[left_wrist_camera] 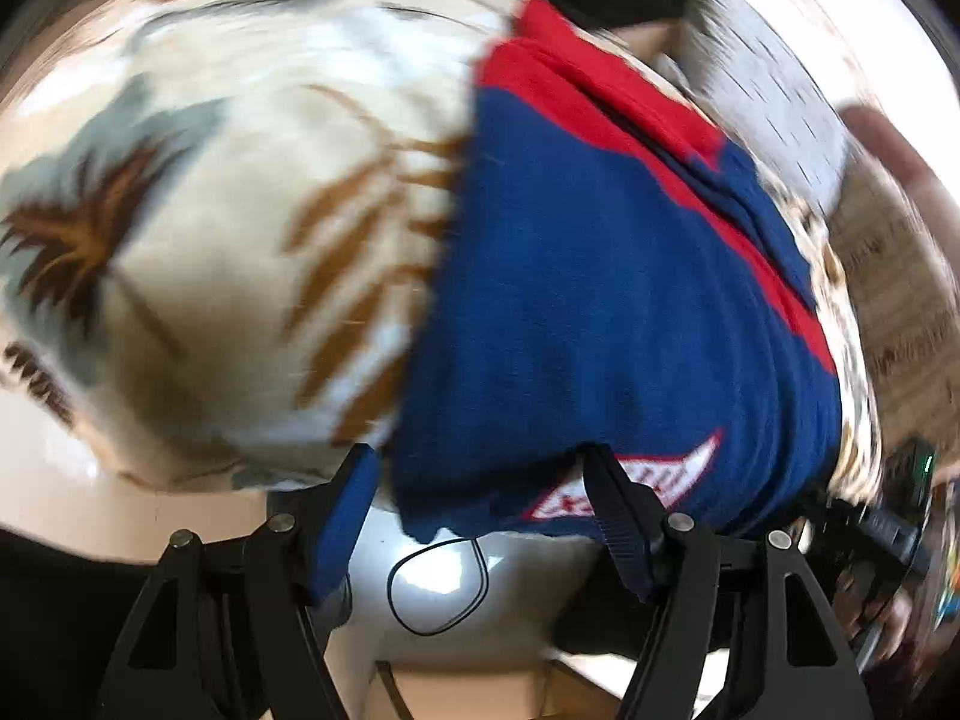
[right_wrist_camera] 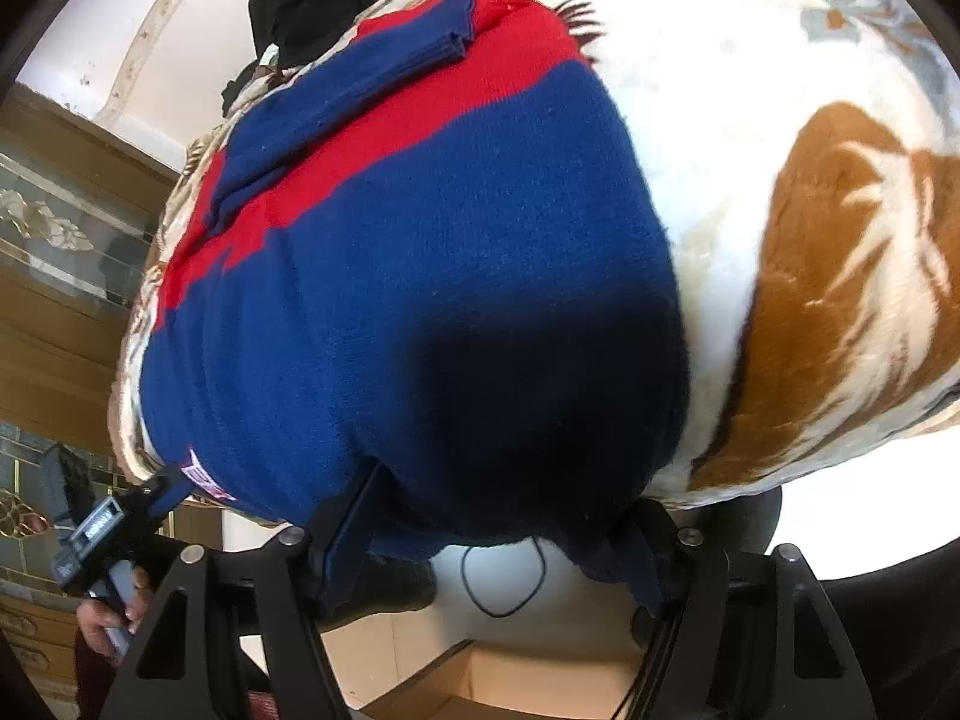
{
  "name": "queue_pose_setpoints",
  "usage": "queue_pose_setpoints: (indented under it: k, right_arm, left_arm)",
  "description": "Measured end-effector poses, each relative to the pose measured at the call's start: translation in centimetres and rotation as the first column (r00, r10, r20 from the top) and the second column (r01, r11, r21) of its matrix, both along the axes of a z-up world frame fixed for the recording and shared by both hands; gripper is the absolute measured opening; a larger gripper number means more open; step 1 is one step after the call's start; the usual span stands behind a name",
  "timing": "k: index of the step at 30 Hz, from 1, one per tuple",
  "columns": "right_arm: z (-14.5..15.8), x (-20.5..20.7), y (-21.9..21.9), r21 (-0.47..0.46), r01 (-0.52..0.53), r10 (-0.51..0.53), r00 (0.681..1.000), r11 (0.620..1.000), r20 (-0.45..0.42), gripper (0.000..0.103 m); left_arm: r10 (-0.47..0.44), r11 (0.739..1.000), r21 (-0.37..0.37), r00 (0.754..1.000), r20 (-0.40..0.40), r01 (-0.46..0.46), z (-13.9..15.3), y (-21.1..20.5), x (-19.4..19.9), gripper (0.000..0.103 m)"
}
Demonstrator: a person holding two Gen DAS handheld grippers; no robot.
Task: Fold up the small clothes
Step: 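Grasp the sweater hem with both grippers and lift it toward the collar, then carry the held navy hem over onto the collar with both grippers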
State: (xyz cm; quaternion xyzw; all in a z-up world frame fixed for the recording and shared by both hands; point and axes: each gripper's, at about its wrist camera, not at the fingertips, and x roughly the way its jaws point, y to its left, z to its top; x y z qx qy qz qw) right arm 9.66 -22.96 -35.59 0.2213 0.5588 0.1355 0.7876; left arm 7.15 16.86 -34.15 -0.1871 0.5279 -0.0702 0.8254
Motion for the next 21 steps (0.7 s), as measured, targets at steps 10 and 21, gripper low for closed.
queue_pose_setpoints:
  k: [10, 21]
  right_arm:
    - [6.0, -2.4, 0.9, 0.013, -0.111, 0.110, 0.991, 0.994, 0.077, 0.011]
    - [4.4, -0.8, -1.8, 0.041, -0.010, 0.009, 1.000, 0.999, 0.014, 0.012]
  left_arm:
    - [-0.070, 0.991, -0.108, 0.996, 0.061, 0.077, 2.0, -0.3, -1.5, 0.013]
    - [-0.084, 0.995, -0.045, 0.996, 0.033, 0.086, 1.1, -1.3, -1.0, 0.029]
